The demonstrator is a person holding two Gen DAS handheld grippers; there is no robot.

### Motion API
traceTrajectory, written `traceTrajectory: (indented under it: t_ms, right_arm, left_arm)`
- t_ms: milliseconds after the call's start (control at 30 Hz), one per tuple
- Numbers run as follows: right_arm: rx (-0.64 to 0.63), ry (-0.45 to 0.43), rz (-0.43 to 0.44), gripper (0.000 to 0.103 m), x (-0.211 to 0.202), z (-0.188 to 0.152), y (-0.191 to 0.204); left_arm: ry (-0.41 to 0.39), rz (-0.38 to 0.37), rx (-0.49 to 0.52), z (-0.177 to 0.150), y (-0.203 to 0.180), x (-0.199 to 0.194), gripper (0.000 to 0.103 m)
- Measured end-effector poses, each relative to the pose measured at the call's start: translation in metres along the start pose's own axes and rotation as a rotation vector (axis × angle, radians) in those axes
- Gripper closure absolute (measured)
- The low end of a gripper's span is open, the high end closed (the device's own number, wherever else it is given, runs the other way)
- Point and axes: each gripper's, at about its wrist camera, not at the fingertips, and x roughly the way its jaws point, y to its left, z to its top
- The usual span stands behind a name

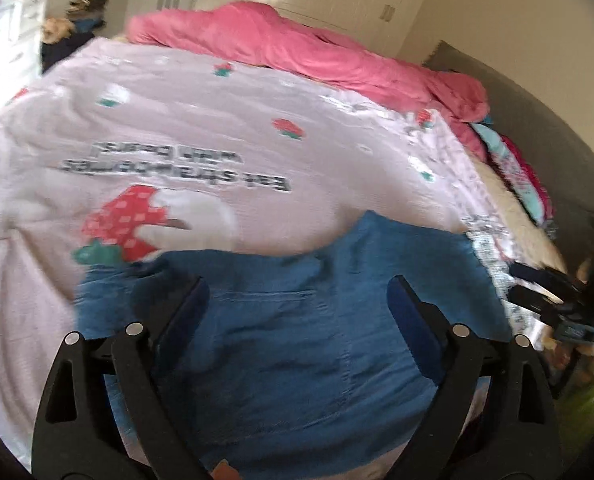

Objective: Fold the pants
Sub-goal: 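Press both grippers on the denim and spread the pants flat on the sheet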

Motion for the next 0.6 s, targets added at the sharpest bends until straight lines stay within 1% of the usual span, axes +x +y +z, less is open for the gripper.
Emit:
traceTrajectory:
  t_ms: [33, 67, 100, 167, 200, 267, 300, 333, 367, 433, 467, 567, 600]
  right_arm:
    - [-0.016, 0.006, 0.027, 0.044, 0.014, 0.012, 0.008]
    - [-0.03, 0.02, 0.051, 0.054, 0.028, 0.022, 0.014]
    - [-0.037, 0.038, 0.069, 0.057, 0.047, 0.035, 0.022]
    - [-0.036, 0.083, 0.083, 0.067, 0.082, 0.053, 0.028]
    - [-0.025, 0.112, 0.083, 0.068, 0.099, 0.061, 0.029]
    - [-0.023, 0.165, 0.078, 0.069, 0.128, 0.069, 0.033]
    - [-0.031, 0.181, 0.067, 0.07, 0.137, 0.068, 0.034]
    - [-0.043, 0.203, 0.046, 0.07, 0.146, 0.068, 0.036]
    - [-0.057, 0.229, 0.002, 0.072, 0.157, 0.068, 0.034]
    - [-0.048, 0.241, -0.068, 0.072, 0.163, 0.065, 0.026]
    - [-0.029, 0.241, -0.071, 0.07, 0.163, 0.065, 0.022]
    - [0.047, 0.244, -0.023, 0.069, 0.162, 0.059, 0.006]
    - [0.051, 0.24, -0.017, 0.068, 0.161, 0.059, 0.004]
  left_arm:
    - [0.012, -0.001, -0.003, 0.001, 0.001, 0.005, 0.02]
    - [0.031, 0.0, -0.009, 0.002, 0.003, 0.014, 0.02]
    - [0.045, -0.009, -0.015, 0.001, 0.006, 0.021, 0.02]
    - [0.089, 0.011, -0.05, -0.002, 0.015, 0.033, 0.02]
    - [0.094, 0.017, -0.061, -0.004, 0.02, 0.035, 0.02]
    - [0.088, 0.04, -0.06, -0.007, 0.025, 0.035, 0.027]
    - [0.087, 0.046, -0.053, -0.008, 0.025, 0.034, 0.027]
    - [0.084, 0.049, -0.052, -0.009, 0.025, 0.034, 0.027]
    - [0.082, 0.052, -0.048, -0.011, 0.025, 0.034, 0.028]
    - [0.078, 0.06, -0.038, -0.013, 0.024, 0.035, 0.029]
    - [0.076, 0.063, -0.034, -0.014, 0.024, 0.035, 0.029]
    - [0.072, 0.07, -0.022, -0.015, 0.023, 0.037, 0.029]
    - [0.071, 0.071, -0.019, -0.014, 0.024, 0.038, 0.029]
